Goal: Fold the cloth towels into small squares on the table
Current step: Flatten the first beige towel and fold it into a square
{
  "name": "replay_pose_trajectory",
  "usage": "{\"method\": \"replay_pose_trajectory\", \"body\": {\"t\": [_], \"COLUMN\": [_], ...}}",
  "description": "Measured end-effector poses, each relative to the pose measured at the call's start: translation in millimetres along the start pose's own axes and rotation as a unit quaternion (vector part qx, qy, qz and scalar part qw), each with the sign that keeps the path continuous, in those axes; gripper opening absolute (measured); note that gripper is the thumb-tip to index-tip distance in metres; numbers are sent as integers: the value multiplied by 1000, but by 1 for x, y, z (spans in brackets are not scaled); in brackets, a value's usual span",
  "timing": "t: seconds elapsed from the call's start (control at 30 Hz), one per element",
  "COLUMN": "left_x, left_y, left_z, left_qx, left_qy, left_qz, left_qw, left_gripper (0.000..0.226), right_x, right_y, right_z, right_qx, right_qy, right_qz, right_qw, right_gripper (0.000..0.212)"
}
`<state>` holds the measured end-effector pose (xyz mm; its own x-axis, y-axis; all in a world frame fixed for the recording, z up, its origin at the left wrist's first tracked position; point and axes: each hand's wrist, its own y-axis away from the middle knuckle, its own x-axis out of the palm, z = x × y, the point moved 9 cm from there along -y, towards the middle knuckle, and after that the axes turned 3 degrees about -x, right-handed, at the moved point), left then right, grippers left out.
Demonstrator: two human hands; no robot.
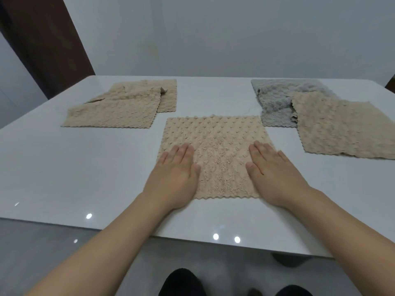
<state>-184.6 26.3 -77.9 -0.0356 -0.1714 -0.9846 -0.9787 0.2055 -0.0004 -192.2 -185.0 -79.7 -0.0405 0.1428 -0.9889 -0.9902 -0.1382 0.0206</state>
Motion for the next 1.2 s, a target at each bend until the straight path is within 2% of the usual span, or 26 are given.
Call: {"method": "replay_pose_trajectory", "body": {"t": [0.13, 0.27, 0.33, 0.43, 0.5, 0.57, 0.67, 0.87, 1.03, 1.2], "left_x": [-3, -8, -19, -29, -17, 1, 8, 3, 1, -5], "left_y": [9, 10, 3, -9, -12, -14, -17, -9, -1, -2], "left_z": [29, 47, 33, -21, -48, -54, -42, 3, 38, 39], "left_qx": [-29, -59, -56, 1, 40, 51, 35, -5, -10, -13], "left_qy": [8, -35, -39, 22, 58, 47, 7, 4, 13, -8], "left_qz": [14, 41, 12, -41, -18, 11, 4, 15, 27, 56], "left_qw": [999, 997, 998, 999, 997, 998, 999, 1000, 999, 998], "left_gripper": [61, 63, 64, 62, 62, 62, 61, 60, 63, 64], "right_x": [-1, -4, -19, -43, -40, -20, 1, 0, -3, -12], "right_y": [15, 18, 10, -5, -13, -19, -22, -13, -2, 3], "right_z": [-26, -39, -31, 9, 36, 44, 35, 13, -22, -39], "right_qx": [35, 55, 50, 11, -16, -5, 19, 22, 79, 118], "right_qy": [4, 12, 4, -47, -67, -75, -38, -11, 0, 13], "right_qz": [9, 65, 46, -45, -59, -36, -25, -11, 4, 28], "right_qw": [999, 996, 998, 998, 996, 997, 999, 1000, 997, 993], "right_gripper": [59, 61, 61, 58, 57, 57, 58, 58, 60, 62]}}
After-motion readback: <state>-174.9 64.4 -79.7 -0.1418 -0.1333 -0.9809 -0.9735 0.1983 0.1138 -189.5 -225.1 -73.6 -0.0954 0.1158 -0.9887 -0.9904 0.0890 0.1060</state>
